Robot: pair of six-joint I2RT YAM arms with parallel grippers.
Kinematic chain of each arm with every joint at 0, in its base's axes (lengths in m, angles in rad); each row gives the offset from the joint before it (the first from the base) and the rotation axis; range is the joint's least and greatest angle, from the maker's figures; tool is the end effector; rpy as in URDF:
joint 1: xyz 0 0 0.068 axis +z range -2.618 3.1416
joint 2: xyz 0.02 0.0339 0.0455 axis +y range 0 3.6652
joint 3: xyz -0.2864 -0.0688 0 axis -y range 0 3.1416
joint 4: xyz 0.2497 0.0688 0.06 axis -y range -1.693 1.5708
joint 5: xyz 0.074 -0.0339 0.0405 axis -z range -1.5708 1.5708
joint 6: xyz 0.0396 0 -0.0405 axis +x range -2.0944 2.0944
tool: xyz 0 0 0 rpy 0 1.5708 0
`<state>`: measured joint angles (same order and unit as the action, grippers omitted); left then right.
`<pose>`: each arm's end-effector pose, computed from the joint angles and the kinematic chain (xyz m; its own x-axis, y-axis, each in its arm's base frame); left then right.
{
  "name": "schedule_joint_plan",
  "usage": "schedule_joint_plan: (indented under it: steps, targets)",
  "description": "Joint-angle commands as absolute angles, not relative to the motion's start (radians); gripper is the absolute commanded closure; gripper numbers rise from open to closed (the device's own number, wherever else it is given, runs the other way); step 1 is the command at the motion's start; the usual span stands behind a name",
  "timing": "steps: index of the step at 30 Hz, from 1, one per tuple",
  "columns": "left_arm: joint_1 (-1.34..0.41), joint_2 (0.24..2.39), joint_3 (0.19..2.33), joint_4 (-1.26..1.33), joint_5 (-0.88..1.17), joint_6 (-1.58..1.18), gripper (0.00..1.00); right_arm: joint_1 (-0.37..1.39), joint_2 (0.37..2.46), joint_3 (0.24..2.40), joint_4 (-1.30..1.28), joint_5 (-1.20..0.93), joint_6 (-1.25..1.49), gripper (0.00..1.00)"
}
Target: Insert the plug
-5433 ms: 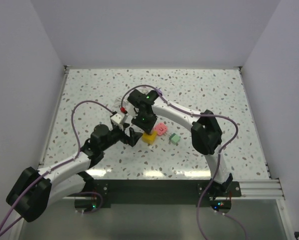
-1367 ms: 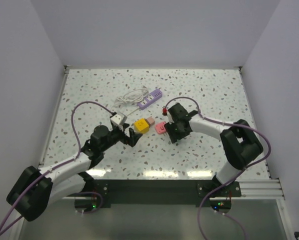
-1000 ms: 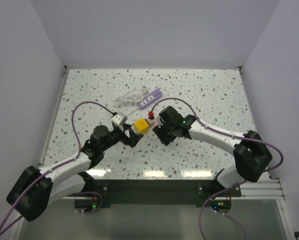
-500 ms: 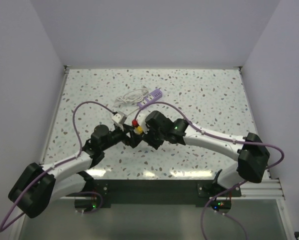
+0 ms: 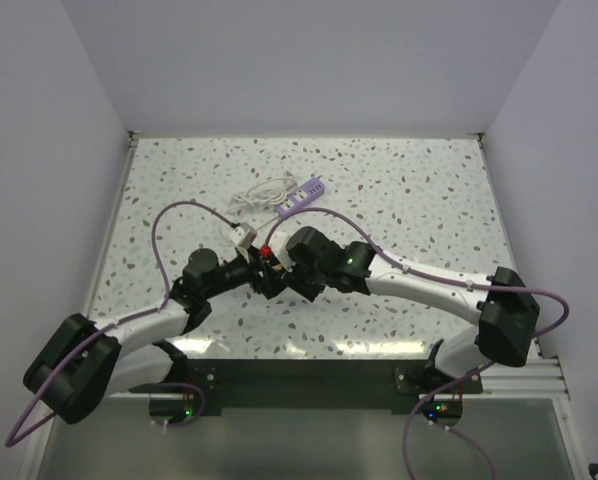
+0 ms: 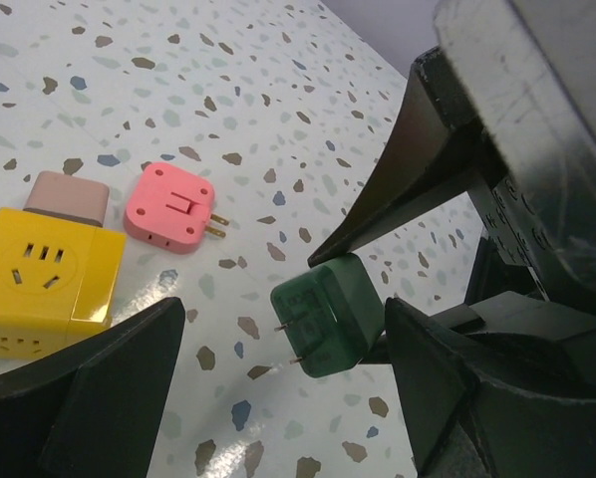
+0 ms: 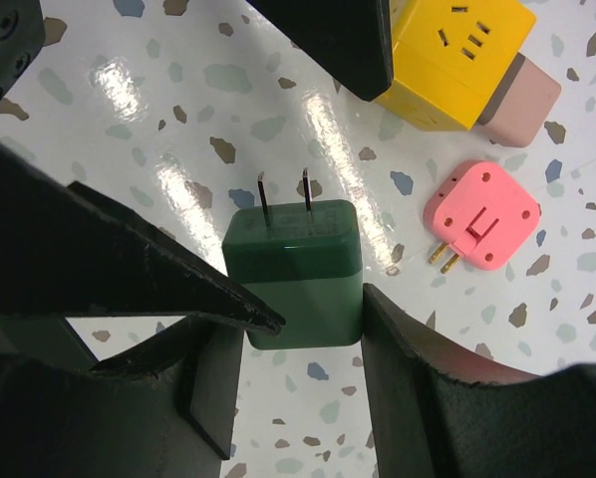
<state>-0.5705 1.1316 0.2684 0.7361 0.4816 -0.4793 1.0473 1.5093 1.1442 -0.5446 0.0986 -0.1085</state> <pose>0.1705 -0.1312 0.2081 -0.4937 -0.1688 -0.8531 0.7186 0.4732 -0.5095 0.1667 0.2810 0.2767 -0.3022 -0.7391 -0.6020 -0.8695 0.4726 -0.1437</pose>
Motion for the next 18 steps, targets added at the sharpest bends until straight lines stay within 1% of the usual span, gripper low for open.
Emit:
schedule_joint_plan:
  steps: [1,9,10,12,13,18]
  targets:
    - [-0.572,1.146,0.272,0.816,0.560,-0.500,0.14,1.049,1.451,1.164,-0.505,0.153,-0.124,0.93]
    - [-0.572,1.200,0.273,0.903,0.632,-0.545,0.24,1.048,1.401,1.152,-0.477,0.175,-0.152,0.93]
    - [-0.572,1.206,0.275,0.914,0.644,-0.549,0.30,1.048,1.397,1.151,-0.469,0.173,-0.153,0.92]
    - [-0.572,1.210,0.276,0.930,0.655,-0.558,0.36,1.049,1.396,1.143,-0.463,0.184,-0.155,0.93]
    - [-0.572,1.216,0.275,0.936,0.664,-0.560,0.40,1.049,1.394,1.143,-0.459,0.186,-0.158,0.92]
    - [-0.572,1.255,0.272,1.017,0.706,-0.603,0.43,1.055,1.361,1.114,-0.413,0.143,-0.176,0.91]
